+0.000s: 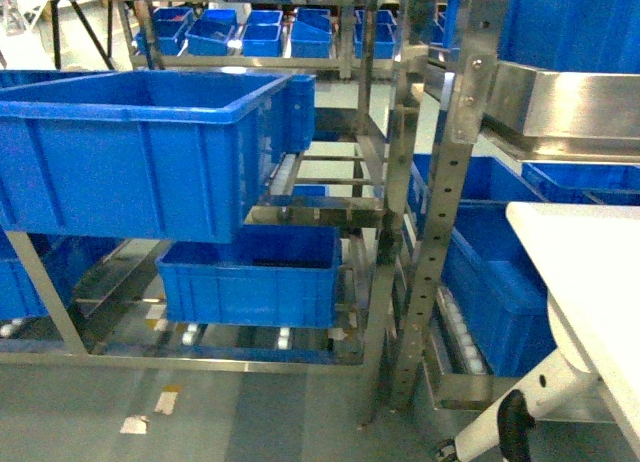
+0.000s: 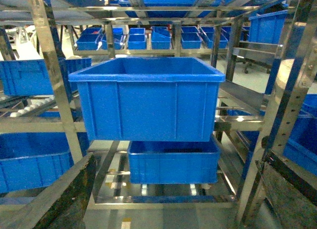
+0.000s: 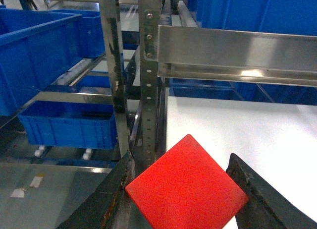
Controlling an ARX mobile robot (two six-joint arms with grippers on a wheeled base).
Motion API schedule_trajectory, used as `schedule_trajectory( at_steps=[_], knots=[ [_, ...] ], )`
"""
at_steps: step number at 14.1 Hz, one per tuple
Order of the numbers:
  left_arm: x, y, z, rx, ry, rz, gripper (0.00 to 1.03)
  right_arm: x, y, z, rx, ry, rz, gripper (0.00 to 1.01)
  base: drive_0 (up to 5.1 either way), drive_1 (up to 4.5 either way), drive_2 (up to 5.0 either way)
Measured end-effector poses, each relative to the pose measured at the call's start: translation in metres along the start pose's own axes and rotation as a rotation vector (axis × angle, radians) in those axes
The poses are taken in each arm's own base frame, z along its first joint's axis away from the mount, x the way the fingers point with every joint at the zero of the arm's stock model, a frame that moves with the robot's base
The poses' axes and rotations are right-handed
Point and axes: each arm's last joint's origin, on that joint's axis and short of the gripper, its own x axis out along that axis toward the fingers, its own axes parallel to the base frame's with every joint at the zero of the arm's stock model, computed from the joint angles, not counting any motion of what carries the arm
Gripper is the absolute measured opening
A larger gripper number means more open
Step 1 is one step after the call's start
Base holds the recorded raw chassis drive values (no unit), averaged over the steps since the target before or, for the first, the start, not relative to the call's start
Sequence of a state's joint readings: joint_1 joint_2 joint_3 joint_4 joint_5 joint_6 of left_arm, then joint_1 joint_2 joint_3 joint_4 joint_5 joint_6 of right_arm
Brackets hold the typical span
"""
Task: Place magnetic block on left shelf second layer
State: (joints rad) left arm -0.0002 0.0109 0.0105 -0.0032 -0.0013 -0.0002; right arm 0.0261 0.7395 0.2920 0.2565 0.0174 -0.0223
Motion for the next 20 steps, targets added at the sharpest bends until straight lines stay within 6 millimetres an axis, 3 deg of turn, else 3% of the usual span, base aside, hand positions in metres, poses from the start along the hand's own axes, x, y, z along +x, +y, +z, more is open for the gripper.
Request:
schedule_trajectory(
  at_steps=[18,20],
  knots=[
    [0.0,0.0,0.0,0.0,0.0,-0.001,0.98,-0.0002,0.0,0.0,0.0,0.001,0.0,0.48,-4.9,2.47,2.5],
    [0.0,0.0,-0.0004,0.0,0.004,0.003,0.98,0.0,0.0004,0.0,0.0,0.0,0.009,0.48,0.0,0.0,0.0]
  ],
)
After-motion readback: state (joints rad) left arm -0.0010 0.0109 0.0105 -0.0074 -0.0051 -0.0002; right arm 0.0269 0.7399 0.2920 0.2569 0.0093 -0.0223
